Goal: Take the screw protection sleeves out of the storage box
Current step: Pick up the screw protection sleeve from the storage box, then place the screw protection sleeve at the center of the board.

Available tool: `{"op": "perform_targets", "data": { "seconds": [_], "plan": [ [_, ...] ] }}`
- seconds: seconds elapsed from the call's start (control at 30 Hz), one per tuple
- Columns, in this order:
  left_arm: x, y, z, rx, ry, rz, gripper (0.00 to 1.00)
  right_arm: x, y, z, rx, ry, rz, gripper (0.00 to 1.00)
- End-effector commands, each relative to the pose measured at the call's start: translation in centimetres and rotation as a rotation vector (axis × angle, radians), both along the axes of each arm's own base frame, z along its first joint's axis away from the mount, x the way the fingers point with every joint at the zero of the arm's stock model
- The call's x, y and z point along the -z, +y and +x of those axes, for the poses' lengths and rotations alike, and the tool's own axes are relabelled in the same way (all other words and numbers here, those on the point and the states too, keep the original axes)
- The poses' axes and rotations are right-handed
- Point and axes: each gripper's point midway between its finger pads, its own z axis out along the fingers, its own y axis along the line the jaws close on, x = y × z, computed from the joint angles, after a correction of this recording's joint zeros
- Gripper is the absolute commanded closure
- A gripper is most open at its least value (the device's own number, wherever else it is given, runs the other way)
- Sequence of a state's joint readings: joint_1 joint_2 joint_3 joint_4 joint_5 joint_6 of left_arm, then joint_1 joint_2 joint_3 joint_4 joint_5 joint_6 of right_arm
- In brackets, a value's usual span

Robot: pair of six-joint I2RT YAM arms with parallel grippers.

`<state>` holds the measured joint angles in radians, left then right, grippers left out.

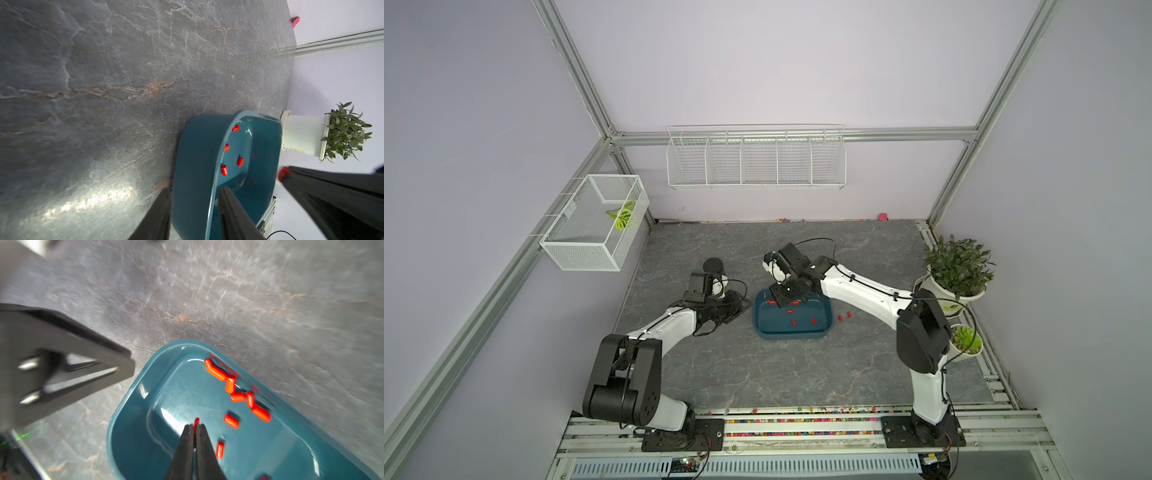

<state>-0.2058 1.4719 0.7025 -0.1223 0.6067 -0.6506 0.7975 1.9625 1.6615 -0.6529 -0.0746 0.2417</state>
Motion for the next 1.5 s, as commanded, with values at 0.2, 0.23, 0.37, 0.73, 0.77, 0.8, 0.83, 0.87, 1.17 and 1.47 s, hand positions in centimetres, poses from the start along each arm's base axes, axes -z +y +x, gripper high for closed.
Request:
{"op": "perform_targets", "data": {
  "seconds": [0.2, 0.23, 0.37, 0.73, 0.77, 0.8, 0.83, 0.87, 1.17, 1.47],
  "plan": [
    [0.4, -0.1, -0.1, 0.0, 0.006, -0.006, 0.57, -3.5, -7.4, -0.5, 0.106, -0.032, 0.036, 0.91],
    [0.5, -0.2, -0.1, 0.002, 0.007, -0.008, 0.57, -3.6, -8.4, -0.7, 0.121, -0.034, 0.033, 0.91],
    [0.6, -0.2, -0.1, 0.004, 0.012, -0.01, 0.57, -3.5, -12.0, -1.3, 0.181, -0.031, 0.031, 0.9],
    [0.5, -0.4, -0.1, 0.02, 0.014, -0.014, 0.58, 1.6, -19.3, -3.3, 0.343, 0.022, -0.019, 0.9],
    [0.5, -0.4, -0.2, 0.022, 0.014, -0.016, 0.58, 2.2, -19.5, -3.4, 0.35, 0.032, -0.023, 0.89],
    [0.5, -0.4, -0.1, 0.022, 0.014, -0.016, 0.58, 2.8, -19.8, -3.4, 0.357, 0.042, -0.026, 0.89],
    [0.5, -0.5, -0.2, 0.024, 0.013, -0.017, 0.58, 3.4, -20.0, -3.4, 0.364, 0.051, -0.027, 0.9],
    [0.4, -0.5, -0.1, 0.023, 0.011, -0.018, 0.58, 4.0, -20.2, -3.5, 0.369, 0.062, -0.029, 0.89],
    [0.5, -0.5, -0.1, 0.026, 0.015, -0.021, 0.58, 8.0, -20.7, -2.9, 0.388, 0.126, -0.046, 0.89],
    [0.6, -0.5, -0.2, 0.026, 0.016, -0.021, 0.58, 10.5, -20.9, -2.7, 0.393, 0.156, -0.071, 0.89]
  ]
}}
